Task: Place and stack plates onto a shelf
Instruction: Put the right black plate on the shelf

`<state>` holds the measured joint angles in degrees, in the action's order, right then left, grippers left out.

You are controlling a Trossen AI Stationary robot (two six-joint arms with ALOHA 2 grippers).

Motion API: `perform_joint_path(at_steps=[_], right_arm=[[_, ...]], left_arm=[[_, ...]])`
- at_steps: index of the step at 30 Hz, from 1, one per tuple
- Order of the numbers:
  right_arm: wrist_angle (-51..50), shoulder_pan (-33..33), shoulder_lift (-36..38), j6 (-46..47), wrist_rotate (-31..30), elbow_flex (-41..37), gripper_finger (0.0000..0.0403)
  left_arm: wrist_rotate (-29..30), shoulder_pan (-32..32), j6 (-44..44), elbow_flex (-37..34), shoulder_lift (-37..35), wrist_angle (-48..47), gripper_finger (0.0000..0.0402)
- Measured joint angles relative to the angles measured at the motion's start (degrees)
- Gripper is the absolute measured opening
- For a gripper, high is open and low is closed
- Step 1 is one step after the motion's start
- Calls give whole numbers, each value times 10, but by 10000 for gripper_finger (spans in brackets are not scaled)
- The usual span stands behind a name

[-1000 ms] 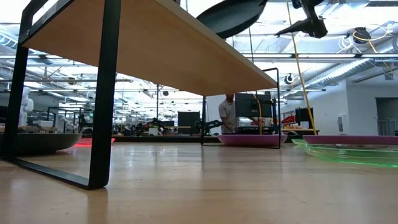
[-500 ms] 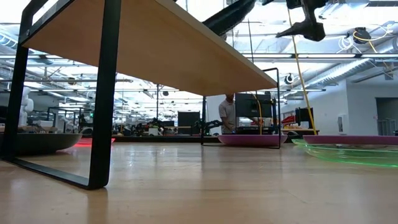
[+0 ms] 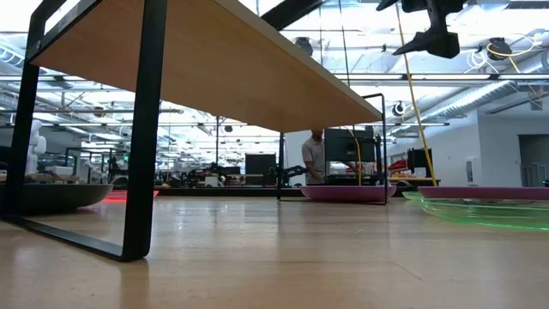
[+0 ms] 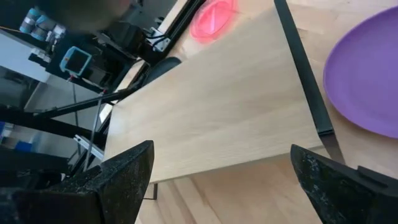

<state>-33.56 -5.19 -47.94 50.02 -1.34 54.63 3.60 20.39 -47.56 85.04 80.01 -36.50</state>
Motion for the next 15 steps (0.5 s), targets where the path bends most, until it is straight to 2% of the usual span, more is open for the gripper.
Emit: perform_joint_path(at_steps=[8, 15], right_arm=[[-26, -18, 7, -2, -2, 0, 356], [-45, -31, 7, -2, -3, 0, 356]], left_arm=[[-115, 66, -12, 22, 1, -85, 8], [-145, 72, 8, 23, 18, -104, 8]])
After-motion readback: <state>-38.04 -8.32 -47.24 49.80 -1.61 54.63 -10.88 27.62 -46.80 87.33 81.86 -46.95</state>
